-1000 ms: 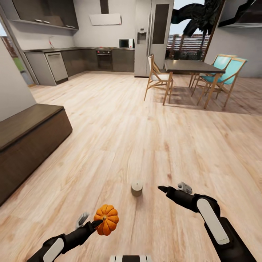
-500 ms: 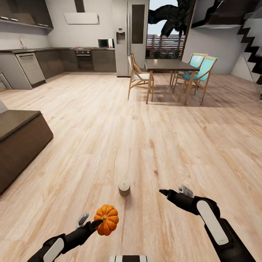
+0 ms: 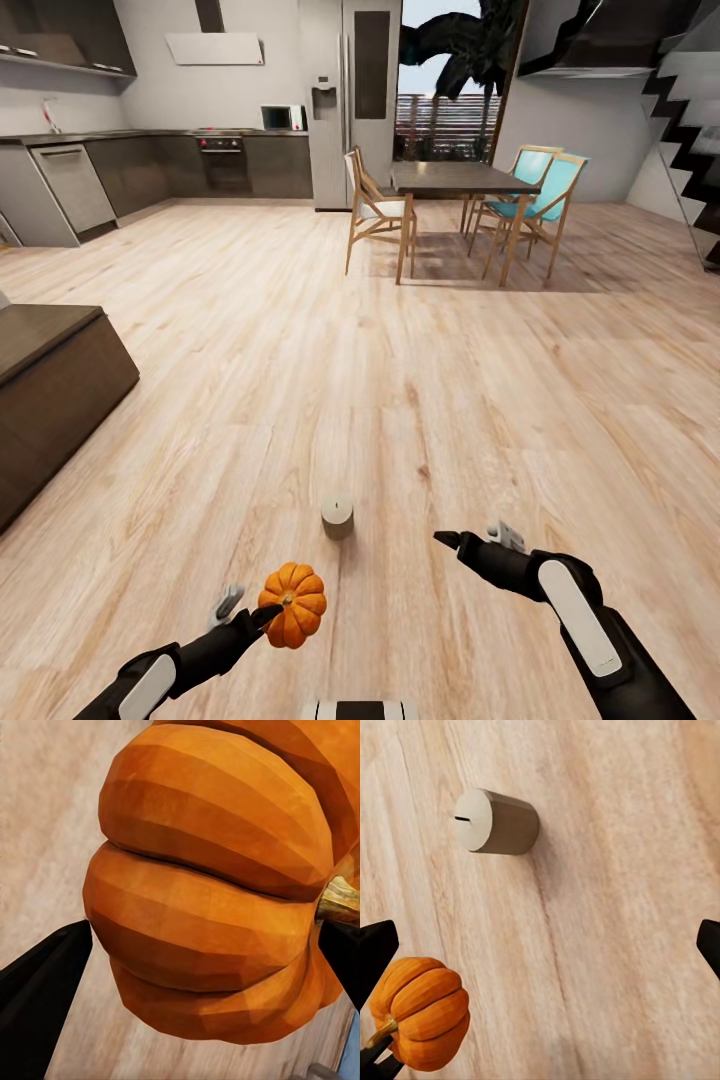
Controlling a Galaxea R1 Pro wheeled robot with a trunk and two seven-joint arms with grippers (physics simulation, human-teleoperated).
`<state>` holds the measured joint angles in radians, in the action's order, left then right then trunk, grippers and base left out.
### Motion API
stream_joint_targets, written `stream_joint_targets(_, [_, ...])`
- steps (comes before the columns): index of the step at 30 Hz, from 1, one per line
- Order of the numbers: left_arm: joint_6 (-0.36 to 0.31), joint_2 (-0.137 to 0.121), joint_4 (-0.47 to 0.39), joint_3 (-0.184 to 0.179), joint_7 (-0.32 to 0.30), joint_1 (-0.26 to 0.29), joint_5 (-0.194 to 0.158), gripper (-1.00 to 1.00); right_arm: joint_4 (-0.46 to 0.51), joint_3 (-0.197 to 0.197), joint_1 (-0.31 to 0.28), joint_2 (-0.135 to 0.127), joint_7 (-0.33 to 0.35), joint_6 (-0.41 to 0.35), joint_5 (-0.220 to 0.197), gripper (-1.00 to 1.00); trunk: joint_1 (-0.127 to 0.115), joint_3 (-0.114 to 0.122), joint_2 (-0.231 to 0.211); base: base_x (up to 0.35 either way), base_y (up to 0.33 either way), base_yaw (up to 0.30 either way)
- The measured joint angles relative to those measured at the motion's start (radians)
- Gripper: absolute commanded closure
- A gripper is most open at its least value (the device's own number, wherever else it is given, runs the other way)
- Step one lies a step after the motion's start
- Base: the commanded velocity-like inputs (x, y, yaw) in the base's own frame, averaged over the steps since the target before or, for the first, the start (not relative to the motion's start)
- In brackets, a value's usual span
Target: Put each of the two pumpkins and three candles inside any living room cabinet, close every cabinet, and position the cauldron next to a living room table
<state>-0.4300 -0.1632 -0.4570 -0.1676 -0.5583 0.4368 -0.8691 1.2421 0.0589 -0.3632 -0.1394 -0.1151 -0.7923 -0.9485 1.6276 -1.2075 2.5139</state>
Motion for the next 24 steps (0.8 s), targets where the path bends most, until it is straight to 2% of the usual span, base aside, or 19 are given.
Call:
stream_joint_targets(12, [0.002,0.003,0.006,0.0,0.001,0.0,0.002,1.0,-0.002,-0.001,0.0,-0.001,0.001,0.0,-0.003,-1.0,0.0,0.0,0.0,0.0,0.0,0.0])
stream_joint_targets(17, [0.002,0.011,0.006,-0.004,0.006,0.0,0.004,1.0,-0.007,-0.001,0.0,0.001,0.001,0.001,-0.003,-1.0,0.0,0.0,0.0,0.0,0.0,-0.051])
stream_joint_targets(24, [0.001,0.01,-0.005,-0.009,0.004,0.0,0.004,1.0,-0.124,-0.006,0.0,0.003,0.02,-0.001,-0.01,-1.0,0.0,0.006,0.0,0.0,0.0,-0.229])
